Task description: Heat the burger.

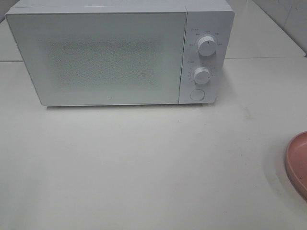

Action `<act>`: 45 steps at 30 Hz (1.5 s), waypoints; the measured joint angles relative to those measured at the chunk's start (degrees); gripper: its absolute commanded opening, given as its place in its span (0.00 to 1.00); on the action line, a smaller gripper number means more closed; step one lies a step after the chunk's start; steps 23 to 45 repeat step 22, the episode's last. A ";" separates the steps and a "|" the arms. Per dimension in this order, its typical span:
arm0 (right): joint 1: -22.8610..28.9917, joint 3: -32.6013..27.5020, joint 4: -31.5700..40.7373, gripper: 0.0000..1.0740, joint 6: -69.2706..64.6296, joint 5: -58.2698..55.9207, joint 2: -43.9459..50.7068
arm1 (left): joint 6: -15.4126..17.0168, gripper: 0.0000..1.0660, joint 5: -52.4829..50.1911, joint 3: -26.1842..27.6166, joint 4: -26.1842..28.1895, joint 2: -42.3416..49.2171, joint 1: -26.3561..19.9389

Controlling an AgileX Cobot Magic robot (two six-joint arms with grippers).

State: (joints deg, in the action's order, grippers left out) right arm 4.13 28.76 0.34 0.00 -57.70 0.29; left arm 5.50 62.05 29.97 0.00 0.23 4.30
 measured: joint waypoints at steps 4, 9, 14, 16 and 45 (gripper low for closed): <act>0.00 0.00 0.00 0.71 0.00 0.00 0.00 | 0.00 0.94 0.00 0.00 0.00 0.11 0.00; 0.00 0.00 0.00 0.71 0.00 0.00 0.00 | 0.00 0.94 0.00 0.00 0.00 0.06 0.00; 0.00 0.00 0.00 0.71 0.00 0.00 0.00 | 0.00 0.94 0.00 0.00 0.00 0.06 0.00; 0.00 0.00 0.00 0.71 0.00 0.00 0.00 | 0.00 0.94 0.00 0.00 0.00 0.06 0.00; 0.00 0.00 0.00 0.71 0.00 0.00 0.00 | 0.00 0.94 0.00 0.00 0.00 0.06 0.00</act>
